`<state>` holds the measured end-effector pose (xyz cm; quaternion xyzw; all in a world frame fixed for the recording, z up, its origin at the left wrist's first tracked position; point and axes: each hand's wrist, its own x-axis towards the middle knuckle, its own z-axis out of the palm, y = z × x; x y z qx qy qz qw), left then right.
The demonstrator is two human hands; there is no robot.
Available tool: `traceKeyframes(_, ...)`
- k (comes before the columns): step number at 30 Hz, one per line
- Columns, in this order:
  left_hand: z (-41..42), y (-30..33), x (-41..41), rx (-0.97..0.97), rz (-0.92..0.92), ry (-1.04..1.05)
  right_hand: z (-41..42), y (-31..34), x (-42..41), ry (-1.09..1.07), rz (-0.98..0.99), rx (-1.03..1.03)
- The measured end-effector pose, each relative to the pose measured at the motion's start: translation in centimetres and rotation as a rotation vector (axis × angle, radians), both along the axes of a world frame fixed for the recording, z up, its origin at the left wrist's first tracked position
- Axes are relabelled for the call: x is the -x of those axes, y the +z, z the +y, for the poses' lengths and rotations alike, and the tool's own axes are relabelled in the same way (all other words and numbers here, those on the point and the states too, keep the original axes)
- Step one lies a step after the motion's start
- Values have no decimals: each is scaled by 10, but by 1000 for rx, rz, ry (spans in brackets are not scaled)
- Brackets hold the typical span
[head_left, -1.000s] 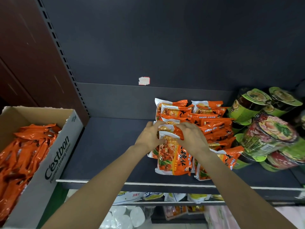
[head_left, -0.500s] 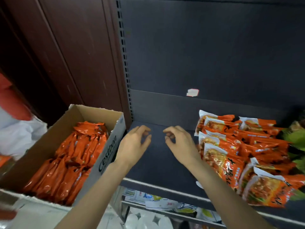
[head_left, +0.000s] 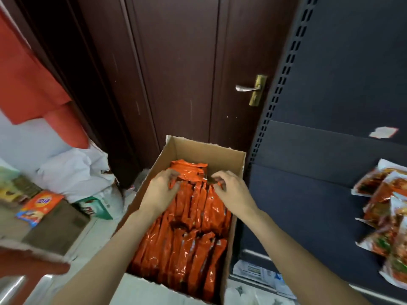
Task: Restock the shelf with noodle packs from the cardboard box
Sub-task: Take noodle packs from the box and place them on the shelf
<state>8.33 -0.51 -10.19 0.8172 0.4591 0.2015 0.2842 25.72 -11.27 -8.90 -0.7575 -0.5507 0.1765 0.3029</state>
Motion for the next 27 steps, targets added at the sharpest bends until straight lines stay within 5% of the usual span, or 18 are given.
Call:
traceKeyframes(12,69,-36,-25,200,174,-171,96,-56,4,-74,4,289)
traceKeyframes(27,106,-82,-60,16,419,-129,152,-100,-14,-237,-9,415)
